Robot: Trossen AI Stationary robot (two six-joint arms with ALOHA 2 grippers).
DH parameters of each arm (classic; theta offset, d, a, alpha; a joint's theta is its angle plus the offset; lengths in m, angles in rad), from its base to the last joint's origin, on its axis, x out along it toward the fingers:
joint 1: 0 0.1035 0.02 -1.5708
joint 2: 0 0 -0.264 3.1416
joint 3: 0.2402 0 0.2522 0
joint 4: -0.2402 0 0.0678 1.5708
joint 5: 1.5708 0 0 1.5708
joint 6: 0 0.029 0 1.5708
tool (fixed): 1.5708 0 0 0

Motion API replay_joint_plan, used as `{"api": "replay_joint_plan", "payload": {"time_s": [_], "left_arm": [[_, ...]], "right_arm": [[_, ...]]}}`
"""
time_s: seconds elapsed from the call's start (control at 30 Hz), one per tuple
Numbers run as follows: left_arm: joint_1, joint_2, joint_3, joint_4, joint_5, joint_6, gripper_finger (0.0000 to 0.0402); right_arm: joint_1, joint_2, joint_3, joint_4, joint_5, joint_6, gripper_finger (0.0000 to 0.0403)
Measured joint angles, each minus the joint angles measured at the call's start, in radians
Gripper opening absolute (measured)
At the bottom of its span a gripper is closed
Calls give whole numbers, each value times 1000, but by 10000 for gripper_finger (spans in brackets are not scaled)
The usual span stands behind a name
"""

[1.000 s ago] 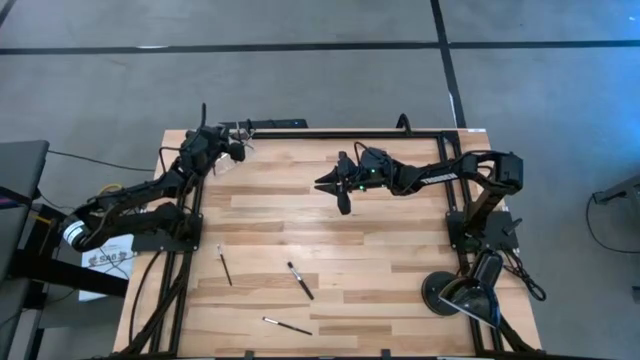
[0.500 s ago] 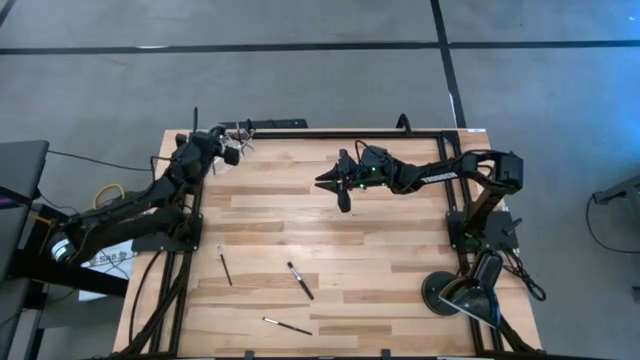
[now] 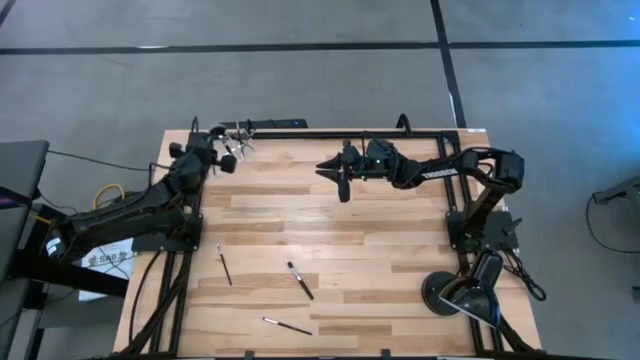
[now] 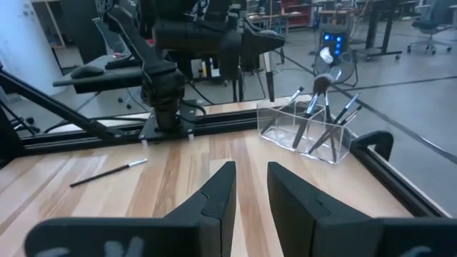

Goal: Put items in baskets/containers
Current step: Put the powder brush into the transparent bin, then put the blush brush into the transparent bin

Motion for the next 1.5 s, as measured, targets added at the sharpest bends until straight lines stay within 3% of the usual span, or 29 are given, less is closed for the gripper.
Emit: {"api": "replay_joint_plan", "payload": {"time_s": [0.23,0.47,0.7,1.1,1.3,1.5], "left_arm": [[40,16,-9,-36,-10,-45,14],[143,97,-40,-30,71,-115,19],[201,154,-41,-28,157,-159,51],[222,156,-41,-14,155,-154,117],[222,156,-41,37,84,-108,115],[200,156,-41,109,102,-95,106]], "right_arm": [[10,0,0,-1,0,0,72],[16,0,0,-1,0,0,72],[16,0,0,-1,0,1,72],[16,0,0,-12,0,1,72],[16,0,0,-29,0,1,72],[16,0,1,-61,0,2,72]]}}
